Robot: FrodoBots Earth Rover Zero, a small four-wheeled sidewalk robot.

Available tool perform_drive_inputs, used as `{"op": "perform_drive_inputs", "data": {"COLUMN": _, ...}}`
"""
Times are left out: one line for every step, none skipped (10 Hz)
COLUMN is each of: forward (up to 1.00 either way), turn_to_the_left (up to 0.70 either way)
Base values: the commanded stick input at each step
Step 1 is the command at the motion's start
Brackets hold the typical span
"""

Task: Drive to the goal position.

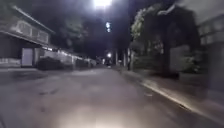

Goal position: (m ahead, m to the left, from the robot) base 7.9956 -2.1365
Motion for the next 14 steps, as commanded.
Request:
{"op": "perform_drive_inputs", "data": {"forward": 0.50, "turn_to_the_left": 0.00}}
{"op": "perform_drive_inputs", "data": {"forward": 0.50, "turn_to_the_left": 0.00}}
{"op": "perform_drive_inputs", "data": {"forward": 0.50, "turn_to_the_left": 0.00}}
{"op": "perform_drive_inputs", "data": {"forward": 0.50, "turn_to_the_left": 0.00}}
{"op": "perform_drive_inputs", "data": {"forward": 0.50, "turn_to_the_left": 0.00}}
{"op": "perform_drive_inputs", "data": {"forward": 0.50, "turn_to_the_left": 0.00}}
{"op": "perform_drive_inputs", "data": {"forward": 0.50, "turn_to_the_left": 0.00}}
{"op": "perform_drive_inputs", "data": {"forward": 0.50, "turn_to_the_left": 0.00}}
{"op": "perform_drive_inputs", "data": {"forward": 0.50, "turn_to_the_left": 0.00}}
{"op": "perform_drive_inputs", "data": {"forward": 0.50, "turn_to_the_left": 0.00}}
{"op": "perform_drive_inputs", "data": {"forward": 0.50, "turn_to_the_left": 0.00}}
{"op": "perform_drive_inputs", "data": {"forward": 0.50, "turn_to_the_left": 0.00}}
{"op": "perform_drive_inputs", "data": {"forward": 0.50, "turn_to_the_left": 0.00}}
{"op": "perform_drive_inputs", "data": {"forward": 0.50, "turn_to_the_left": 0.00}}
